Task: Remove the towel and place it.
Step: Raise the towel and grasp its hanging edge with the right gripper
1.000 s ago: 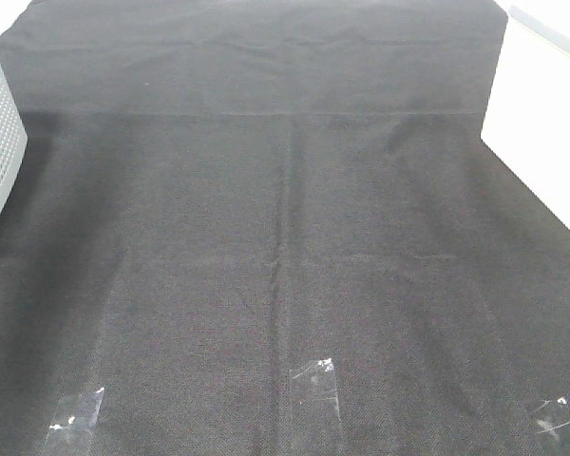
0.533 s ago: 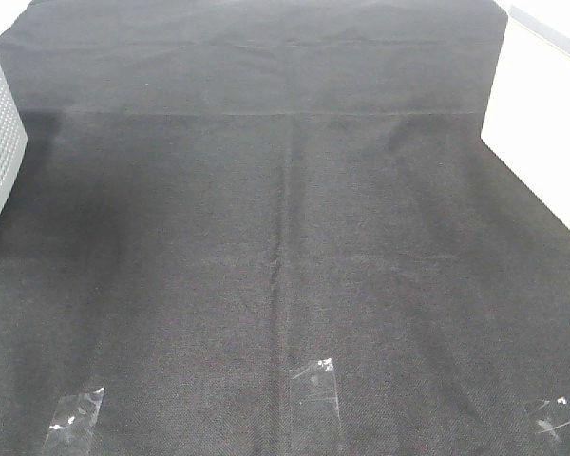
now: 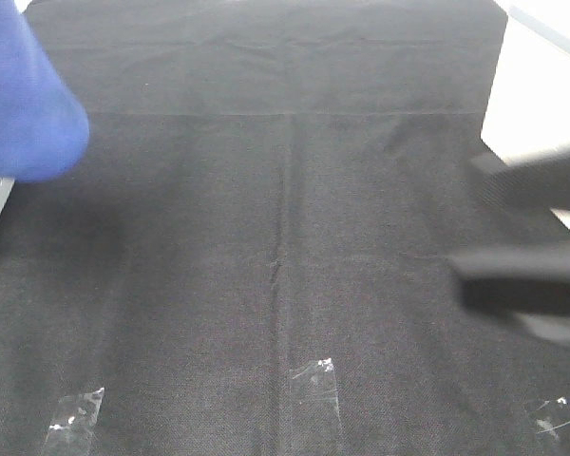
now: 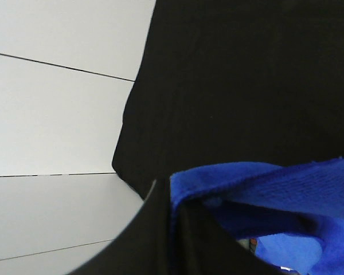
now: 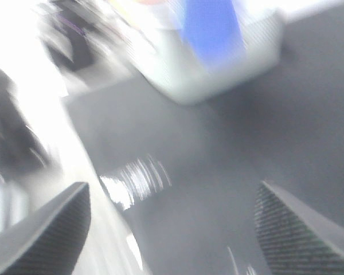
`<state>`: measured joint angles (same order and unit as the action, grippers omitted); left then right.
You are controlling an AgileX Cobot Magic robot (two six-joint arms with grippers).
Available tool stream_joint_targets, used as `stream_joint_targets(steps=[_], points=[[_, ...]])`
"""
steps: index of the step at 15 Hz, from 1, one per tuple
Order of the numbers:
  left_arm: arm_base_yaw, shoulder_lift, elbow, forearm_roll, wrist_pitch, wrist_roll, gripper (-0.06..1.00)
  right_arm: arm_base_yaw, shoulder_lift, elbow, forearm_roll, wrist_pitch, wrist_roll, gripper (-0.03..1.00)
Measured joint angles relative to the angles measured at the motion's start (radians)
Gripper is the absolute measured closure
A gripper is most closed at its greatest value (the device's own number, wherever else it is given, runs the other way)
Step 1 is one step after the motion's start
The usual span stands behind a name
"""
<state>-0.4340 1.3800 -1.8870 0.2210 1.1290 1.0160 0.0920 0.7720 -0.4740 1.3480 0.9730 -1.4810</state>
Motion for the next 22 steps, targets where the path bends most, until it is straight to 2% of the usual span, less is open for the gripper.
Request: stream_joint_targets(steps=[2, 4, 5, 7, 9, 11, 13, 22], points=[[0.000, 0.000, 0.000, -0.026, 0.013, 0.034, 0.94, 0.000, 0.184, 0.000, 0.193, 0.066, -0.243, 0.21], [0.000, 0.000, 0.000, -0.073, 0.013, 0.070, 0.94, 0.000, 0.351, -0.003, 0.310, 0.128, -0.425, 0.21], [0.000, 0.000, 0.000, -0.103, 0.013, 0.100, 0.94, 0.000, 0.438, -0.008, 0.352, 0.154, -0.492, 0.21], [0.000, 0.000, 0.000, -0.150, -0.019, 0.162, 0.94, 0.009, 0.586, -0.060, 0.372, 0.208, -0.585, 0.20], [0.000, 0.000, 0.000, -0.226, -0.079, 0.229, 0.94, 0.085, 0.704, -0.169, 0.385, 0.205, -0.621, 0.18], [0.000, 0.000, 0.000, -0.285, -0.121, 0.261, 0.94, 0.190, 0.801, -0.283, 0.387, 0.143, -0.631, 0.17], [0.000, 0.000, 0.000, -0.303, -0.129, 0.265, 0.94, 0.247, 0.877, -0.388, 0.386, 0.094, -0.632, 0.17], [0.000, 0.004, 0.000, -0.331, -0.136, 0.263, 0.94, 0.419, 1.171, -0.833, 0.386, 0.083, -0.601, 0.17]])
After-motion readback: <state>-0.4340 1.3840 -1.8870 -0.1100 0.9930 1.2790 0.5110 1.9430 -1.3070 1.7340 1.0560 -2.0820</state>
